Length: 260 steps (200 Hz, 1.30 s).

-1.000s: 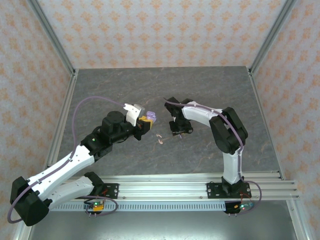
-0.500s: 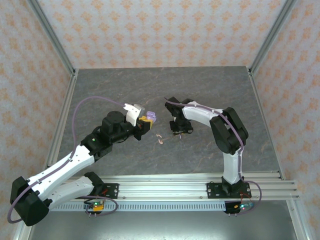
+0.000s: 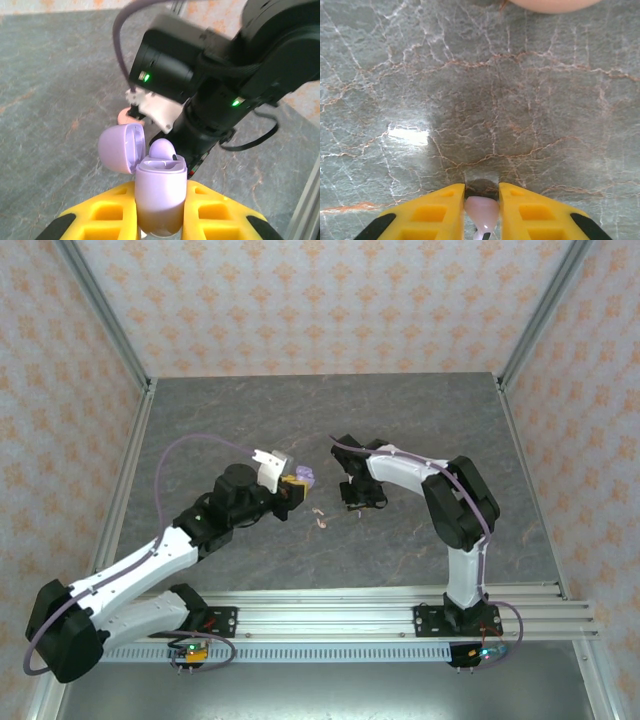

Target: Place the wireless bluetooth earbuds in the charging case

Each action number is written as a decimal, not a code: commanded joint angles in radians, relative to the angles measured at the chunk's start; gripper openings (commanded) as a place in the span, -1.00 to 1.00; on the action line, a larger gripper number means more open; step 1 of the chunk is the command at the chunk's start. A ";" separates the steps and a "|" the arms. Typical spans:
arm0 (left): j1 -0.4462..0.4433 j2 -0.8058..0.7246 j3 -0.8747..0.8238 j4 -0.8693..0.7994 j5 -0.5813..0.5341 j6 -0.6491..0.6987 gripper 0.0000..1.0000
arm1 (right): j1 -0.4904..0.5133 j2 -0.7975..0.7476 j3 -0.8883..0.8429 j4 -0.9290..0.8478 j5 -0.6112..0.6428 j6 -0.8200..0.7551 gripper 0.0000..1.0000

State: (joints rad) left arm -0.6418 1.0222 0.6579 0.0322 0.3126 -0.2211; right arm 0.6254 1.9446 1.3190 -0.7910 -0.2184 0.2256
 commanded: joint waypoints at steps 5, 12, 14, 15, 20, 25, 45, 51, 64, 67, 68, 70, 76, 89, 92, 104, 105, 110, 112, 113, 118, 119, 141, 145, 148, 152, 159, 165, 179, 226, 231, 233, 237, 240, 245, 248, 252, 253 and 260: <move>-0.007 0.031 -0.042 0.107 -0.023 -0.034 -0.63 | -0.006 -0.042 -0.040 0.033 -0.014 0.026 -0.55; -0.007 0.043 -0.051 0.118 -0.031 -0.039 -0.63 | -0.011 -0.053 -0.049 0.045 -0.023 0.029 -0.55; -0.007 0.045 -0.054 0.121 -0.032 -0.040 -0.63 | -0.012 -0.056 -0.051 0.050 -0.026 0.029 -0.55; -0.007 0.047 -0.055 0.123 -0.032 -0.041 -0.63 | -0.013 -0.058 -0.053 0.051 -0.028 0.030 -0.55; -0.007 0.058 -0.060 0.130 -0.031 -0.041 -0.63 | -0.018 -0.065 -0.060 0.059 -0.041 0.030 -0.55; -0.007 0.066 -0.065 0.136 -0.032 -0.041 -0.63 | -0.023 -0.072 -0.065 0.067 -0.055 0.031 -0.55; -0.007 0.107 -0.080 0.169 -0.028 -0.049 -0.63 | -0.043 -0.096 -0.086 0.087 -0.098 0.033 -0.55; -0.007 0.119 -0.088 0.187 -0.024 -0.052 -0.63 | -0.049 -0.106 -0.095 0.098 -0.113 0.033 -0.55; -0.007 0.142 -0.106 0.240 -0.012 -0.056 -0.63 | -0.061 -0.133 -0.113 0.122 -0.143 0.040 -0.55; -0.007 0.148 -0.110 0.251 -0.007 -0.054 -0.63 | -0.064 -0.139 -0.117 0.128 -0.150 0.042 -0.55; -0.007 0.149 -0.111 0.255 -0.005 -0.054 -0.63 | -0.065 -0.141 -0.118 0.129 -0.152 0.043 -0.55; -0.007 0.153 -0.113 0.261 -0.001 -0.054 -0.63 | -0.067 -0.145 -0.121 0.132 -0.158 0.044 -0.55; -0.007 0.166 -0.121 0.282 0.008 -0.052 -0.63 | -0.072 -0.157 -0.128 0.141 -0.170 0.046 -0.55; -0.007 0.191 -0.138 0.333 0.029 -0.045 -0.63 | -0.086 -0.184 -0.144 0.161 -0.197 0.054 -0.55; -0.007 0.199 -0.141 0.344 0.032 -0.043 -0.63 | -0.089 -0.190 -0.148 0.166 -0.204 0.055 -0.55; -0.007 0.223 -0.156 0.382 0.041 -0.037 -0.63 | -0.098 -0.215 -0.159 0.179 -0.227 0.058 -0.55; -0.007 0.225 -0.156 0.384 0.042 -0.037 -0.63 | -0.099 -0.217 -0.160 0.180 -0.229 0.059 -0.55; -0.007 0.233 -0.161 0.399 0.044 -0.032 -0.63 | -0.101 -0.227 -0.162 0.182 -0.233 0.061 -0.55; -0.007 0.236 -0.163 0.405 0.045 -0.029 -0.63 | -0.102 -0.231 -0.163 0.183 -0.237 0.062 -0.55; -0.007 0.238 -0.164 0.407 0.045 -0.028 -0.63 | -0.102 -0.233 -0.164 0.183 -0.238 0.062 -0.55; -0.007 0.246 -0.168 0.418 0.049 -0.025 -0.63 | -0.103 -0.244 -0.165 0.186 -0.244 0.063 -0.55; -0.007 0.248 -0.168 0.420 0.049 -0.024 -0.63 | -0.103 -0.246 -0.165 0.187 -0.245 0.063 -0.55; -0.007 0.285 -0.182 0.475 0.091 -0.002 -0.63 | -0.103 -0.290 -0.165 0.193 -0.268 0.059 -0.55; -0.007 0.291 -0.186 0.489 0.099 0.000 -0.62 | -0.104 -0.298 -0.166 0.195 -0.270 0.060 -0.55; -0.007 0.296 -0.189 0.500 0.106 0.003 -0.63 | -0.104 -0.305 -0.167 0.198 -0.272 0.059 -0.55; -0.007 0.302 -0.193 0.515 0.115 0.006 -0.63 | -0.103 -0.313 -0.167 0.199 -0.276 0.059 -0.55; -0.007 0.312 -0.199 0.536 0.125 0.009 -0.62 | -0.103 -0.326 -0.167 0.203 -0.282 0.058 -0.55; -0.007 0.319 -0.203 0.550 0.129 0.011 -0.62 | -0.104 -0.337 -0.167 0.207 -0.291 0.056 -0.55; -0.007 0.333 -0.208 0.584 0.150 0.015 -0.62 | -0.103 -0.363 -0.166 0.221 -0.315 0.050 -0.55; -0.009 0.372 -0.206 0.647 0.187 0.016 -0.62 | -0.094 -0.430 -0.159 0.286 -0.386 0.046 -0.54; -0.009 0.375 -0.203 0.644 0.186 0.015 -0.62 | -0.093 -0.435 -0.160 0.290 -0.390 0.045 -0.54; -0.009 0.376 -0.201 0.643 0.186 0.015 -0.62 | -0.093 -0.437 -0.158 0.291 -0.393 0.045 -0.54; -0.009 0.379 -0.200 0.644 0.189 0.016 -0.62 | -0.091 -0.440 -0.154 0.293 -0.397 0.045 -0.54; -0.009 0.380 -0.198 0.644 0.190 0.016 -0.62 | -0.091 -0.440 -0.152 0.293 -0.399 0.045 -0.54; -0.009 0.383 -0.196 0.647 0.193 0.014 -0.62 | -0.090 -0.441 -0.149 0.293 -0.401 0.047 -0.54; -0.009 0.384 -0.195 0.647 0.195 0.014 -0.62 | -0.088 -0.442 -0.146 0.294 -0.404 0.047 -0.54; -0.009 0.386 -0.193 0.648 0.198 0.015 -0.62 | -0.088 -0.443 -0.145 0.293 -0.406 0.047 -0.54; -0.009 0.386 -0.193 0.649 0.198 0.015 -0.62 | -0.087 -0.443 -0.144 0.294 -0.406 0.048 -0.54; -0.009 0.389 -0.191 0.652 0.204 0.012 -0.62 | -0.085 -0.443 -0.140 0.297 -0.409 0.050 -0.54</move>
State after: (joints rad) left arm -0.6418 1.4010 0.4568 0.6178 0.4854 -0.2295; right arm 0.5278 1.5284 1.1629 -0.5270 -0.5934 0.2768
